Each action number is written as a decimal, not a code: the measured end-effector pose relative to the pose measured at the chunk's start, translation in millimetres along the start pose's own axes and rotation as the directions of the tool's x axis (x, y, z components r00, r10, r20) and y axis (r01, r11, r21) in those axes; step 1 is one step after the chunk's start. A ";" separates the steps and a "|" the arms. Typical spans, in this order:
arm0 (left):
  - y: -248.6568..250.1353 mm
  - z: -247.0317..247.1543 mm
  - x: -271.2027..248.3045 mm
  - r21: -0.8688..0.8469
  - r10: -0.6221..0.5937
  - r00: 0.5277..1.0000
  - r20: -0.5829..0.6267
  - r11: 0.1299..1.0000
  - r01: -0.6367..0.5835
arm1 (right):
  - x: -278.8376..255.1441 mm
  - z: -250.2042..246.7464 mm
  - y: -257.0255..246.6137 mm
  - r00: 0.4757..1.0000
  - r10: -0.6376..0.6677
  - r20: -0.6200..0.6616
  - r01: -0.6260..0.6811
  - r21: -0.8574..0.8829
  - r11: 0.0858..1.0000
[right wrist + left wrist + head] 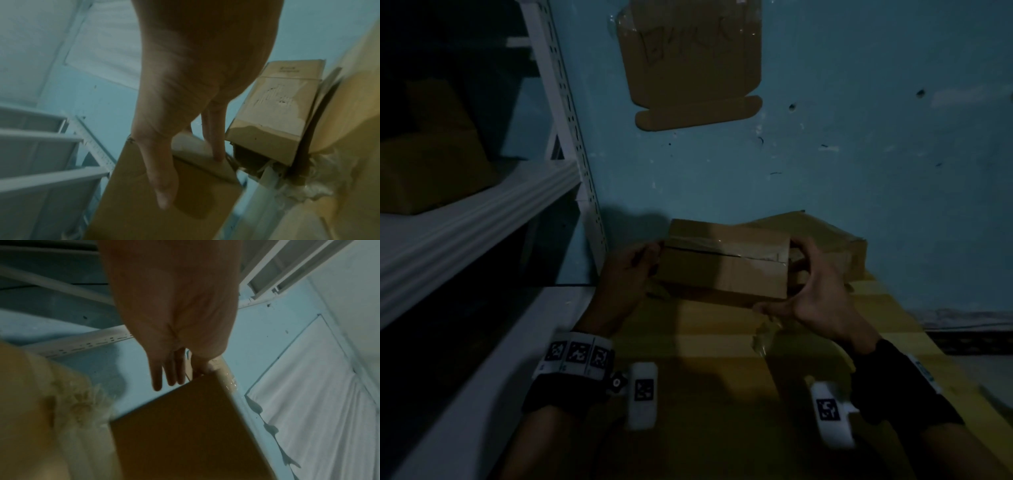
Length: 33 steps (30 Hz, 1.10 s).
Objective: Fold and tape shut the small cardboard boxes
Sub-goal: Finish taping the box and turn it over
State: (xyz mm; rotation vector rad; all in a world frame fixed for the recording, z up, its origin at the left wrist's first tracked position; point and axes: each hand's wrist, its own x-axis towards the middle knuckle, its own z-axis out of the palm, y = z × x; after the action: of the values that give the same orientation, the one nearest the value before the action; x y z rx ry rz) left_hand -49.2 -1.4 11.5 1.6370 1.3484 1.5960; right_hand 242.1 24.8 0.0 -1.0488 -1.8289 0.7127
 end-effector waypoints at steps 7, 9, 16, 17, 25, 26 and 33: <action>-0.9 2.8 -2.4 -0.062 0.135 0.989 -0.054 0.988 -0.139 | 1.3 -4.7 12.2 0.994 0.082 0.074 -0.090 0.106 0.990; -1.2 4.7 -2.6 -0.072 0.191 0.980 -0.062 0.978 -0.196 | 3.0 -7.7 17.2 0.990 0.117 0.084 -0.128 0.147 0.981; 1.0 16.1 -9.6 -0.217 0.170 0.984 -0.057 0.960 -0.178 | 3.2 -7.6 24.3 0.982 0.146 0.118 -0.169 0.210 0.963; 0.2 17.8 -9.4 -0.219 0.164 0.984 -0.066 0.960 -0.174 | 2.9 -7.8 24.3 0.981 0.148 0.122 -0.172 0.217 0.961; -6.3 26.4 -6.3 -0.180 0.153 0.971 -0.184 0.966 -0.187 | 0.6 -5.4 24.0 0.978 0.161 0.134 -0.189 0.231 0.954; -5.2 27.2 -7.1 -0.171 0.151 0.969 -0.193 0.968 -0.185 | 0.6 -4.8 23.8 0.977 0.168 0.135 -0.196 0.235 0.952; -11.7 30.0 -5.7 -0.071 0.117 0.974 -0.196 0.989 -0.133 | 0.7 -3.2 21.6 0.977 0.173 0.126 -0.198 0.226 0.954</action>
State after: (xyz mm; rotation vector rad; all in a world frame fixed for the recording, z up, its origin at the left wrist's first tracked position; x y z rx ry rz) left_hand -23.8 6.9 -7.3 1.5785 1.2724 1.8998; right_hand 252.8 35.9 -15.5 -1.0487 -1.6951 1.0900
